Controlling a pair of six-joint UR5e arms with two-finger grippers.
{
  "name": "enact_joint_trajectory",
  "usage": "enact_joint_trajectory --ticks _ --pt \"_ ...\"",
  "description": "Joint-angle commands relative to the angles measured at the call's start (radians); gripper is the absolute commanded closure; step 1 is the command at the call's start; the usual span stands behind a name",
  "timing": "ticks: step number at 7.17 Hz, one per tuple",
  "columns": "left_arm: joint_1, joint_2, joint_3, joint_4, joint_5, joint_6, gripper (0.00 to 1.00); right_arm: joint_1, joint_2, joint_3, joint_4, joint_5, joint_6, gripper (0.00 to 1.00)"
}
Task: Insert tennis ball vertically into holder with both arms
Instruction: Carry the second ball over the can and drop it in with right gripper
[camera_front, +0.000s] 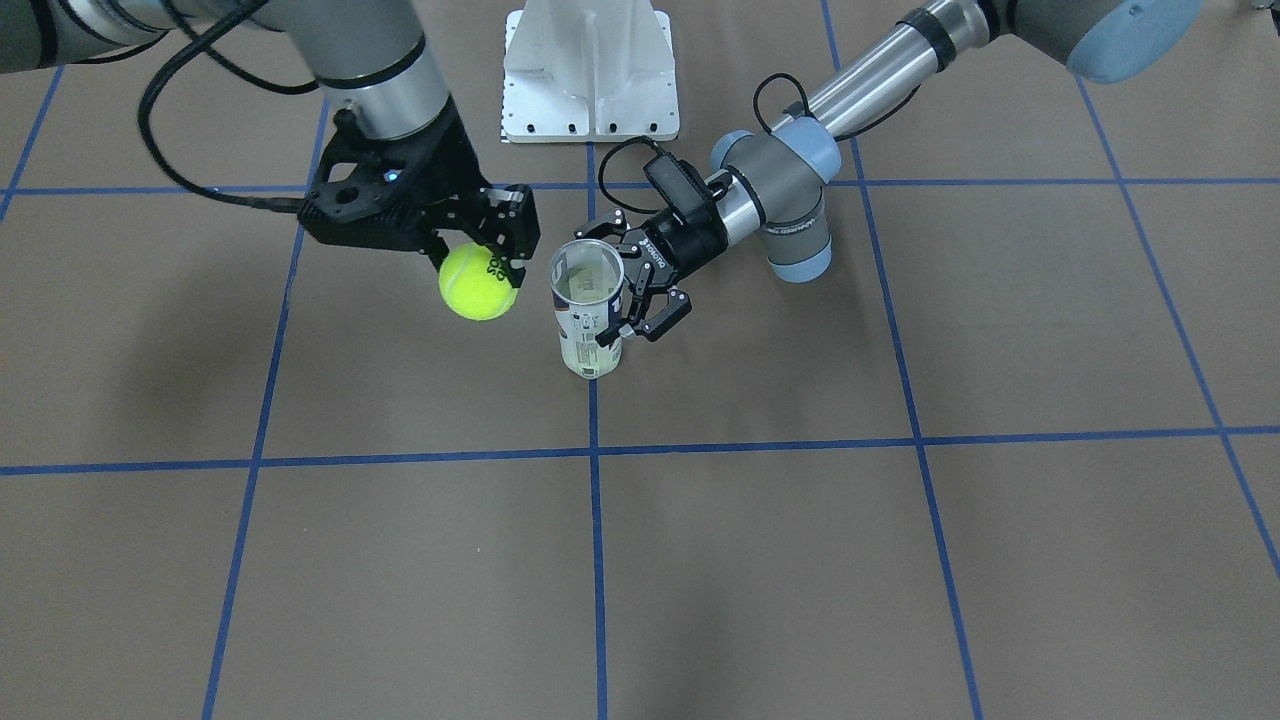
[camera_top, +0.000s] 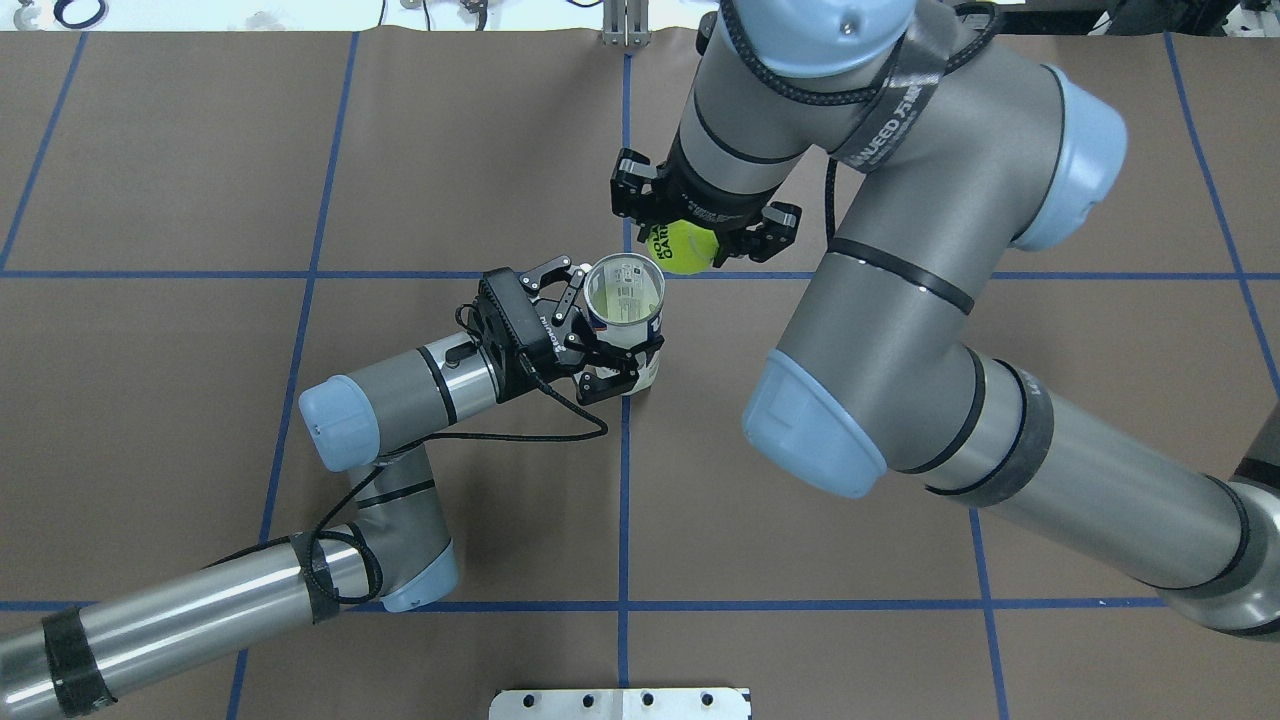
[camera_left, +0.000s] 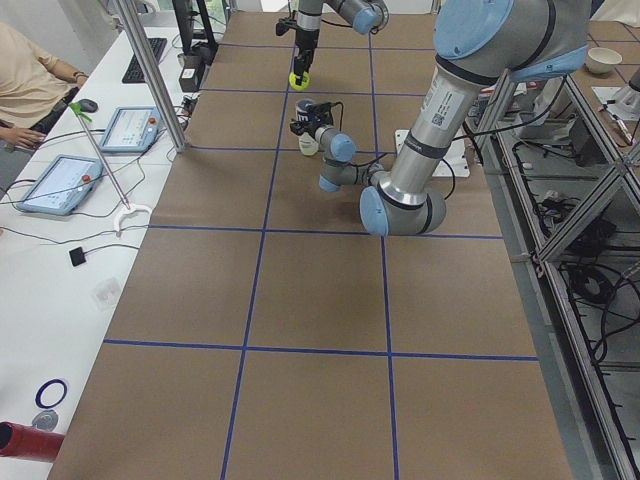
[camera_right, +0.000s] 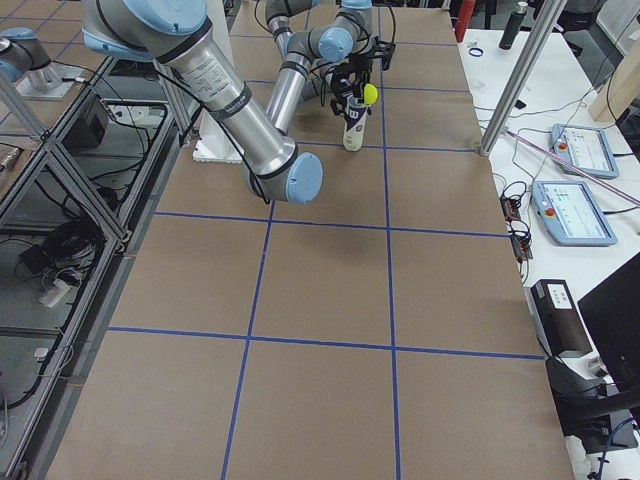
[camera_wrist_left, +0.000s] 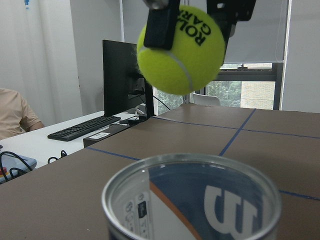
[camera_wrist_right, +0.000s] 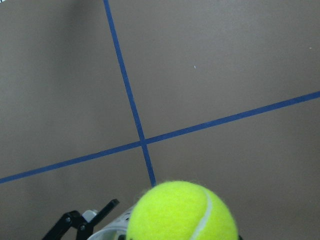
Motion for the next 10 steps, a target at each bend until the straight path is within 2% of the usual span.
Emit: enact_joint_trajectory --ticks 1,2,3,5,6,10 --pt "0.001 -0.001 0.001 0.0 0.0 0.0 0.01 -0.028 0.021 0.0 -0.009 -0.027 0.011 0.51" --pt "0.001 -0.001 0.001 0.0 0.0 0.0 0.01 -0.028 0.034 -0.002 -0.009 -0.027 0.011 0.34" --pt "0.001 -0.002 0.001 0.0 0.0 0.0 0.01 -0.028 0.044 -0.008 -0.009 -0.027 0.011 0.26" --pt "0.001 -0.004 0.001 0.0 0.0 0.0 0.01 -0.03 0.044 -0.011 -0.008 -0.029 0.013 0.2" --pt "0.001 -0.005 0.001 0.0 0.0 -0.001 0.01 -0.034 0.044 -0.016 -0.006 -0.042 0.013 0.03" --pt "0.001 -0.005 -0.002 0.0 0.0 -0.001 0.01 -0.037 0.051 -0.017 -0.006 -0.047 0.004 0.01"
